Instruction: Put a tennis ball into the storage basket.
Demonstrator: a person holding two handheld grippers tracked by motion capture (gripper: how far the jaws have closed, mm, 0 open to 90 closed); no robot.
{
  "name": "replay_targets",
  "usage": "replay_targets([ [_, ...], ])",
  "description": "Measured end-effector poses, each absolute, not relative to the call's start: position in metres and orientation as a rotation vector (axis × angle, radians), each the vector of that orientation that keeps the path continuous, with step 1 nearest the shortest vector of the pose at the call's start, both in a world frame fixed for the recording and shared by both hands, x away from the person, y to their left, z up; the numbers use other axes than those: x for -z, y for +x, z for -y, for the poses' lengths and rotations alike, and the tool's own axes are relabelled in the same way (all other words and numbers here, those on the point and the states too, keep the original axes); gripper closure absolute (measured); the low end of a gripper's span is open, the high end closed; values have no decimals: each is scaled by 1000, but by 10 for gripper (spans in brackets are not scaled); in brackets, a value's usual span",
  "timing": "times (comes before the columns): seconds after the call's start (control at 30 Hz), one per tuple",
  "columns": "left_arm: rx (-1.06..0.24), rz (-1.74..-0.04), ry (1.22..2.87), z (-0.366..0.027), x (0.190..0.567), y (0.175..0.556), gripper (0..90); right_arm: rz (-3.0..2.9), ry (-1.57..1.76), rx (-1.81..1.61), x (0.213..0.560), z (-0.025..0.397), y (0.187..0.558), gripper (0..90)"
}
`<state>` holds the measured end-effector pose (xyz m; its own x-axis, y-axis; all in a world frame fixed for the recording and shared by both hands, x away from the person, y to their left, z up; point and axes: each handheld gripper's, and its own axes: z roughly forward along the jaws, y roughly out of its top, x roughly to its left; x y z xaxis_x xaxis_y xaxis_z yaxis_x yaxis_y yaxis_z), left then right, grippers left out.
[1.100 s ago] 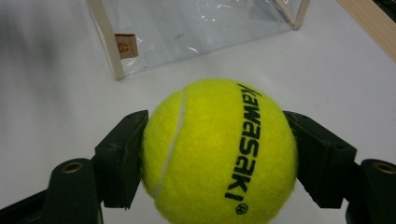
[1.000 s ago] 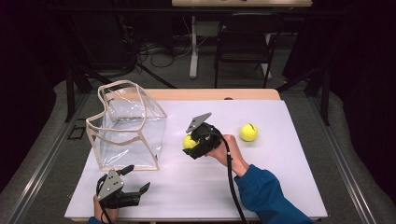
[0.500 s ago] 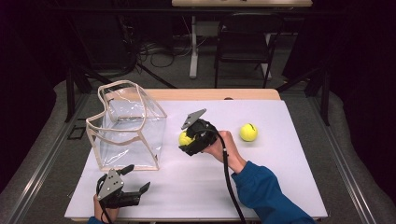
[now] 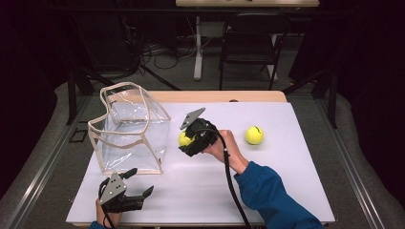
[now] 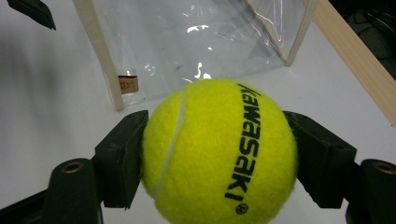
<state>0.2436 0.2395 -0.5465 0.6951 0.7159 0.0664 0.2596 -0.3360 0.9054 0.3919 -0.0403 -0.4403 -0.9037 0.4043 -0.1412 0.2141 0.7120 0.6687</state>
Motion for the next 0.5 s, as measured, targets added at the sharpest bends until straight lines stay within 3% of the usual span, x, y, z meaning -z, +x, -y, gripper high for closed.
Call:
replay_targets([
  [0.5, -574, -753, 1909, -239, 546, 243, 161, -2626, 450, -995, 426, 29, 390, 258],
])
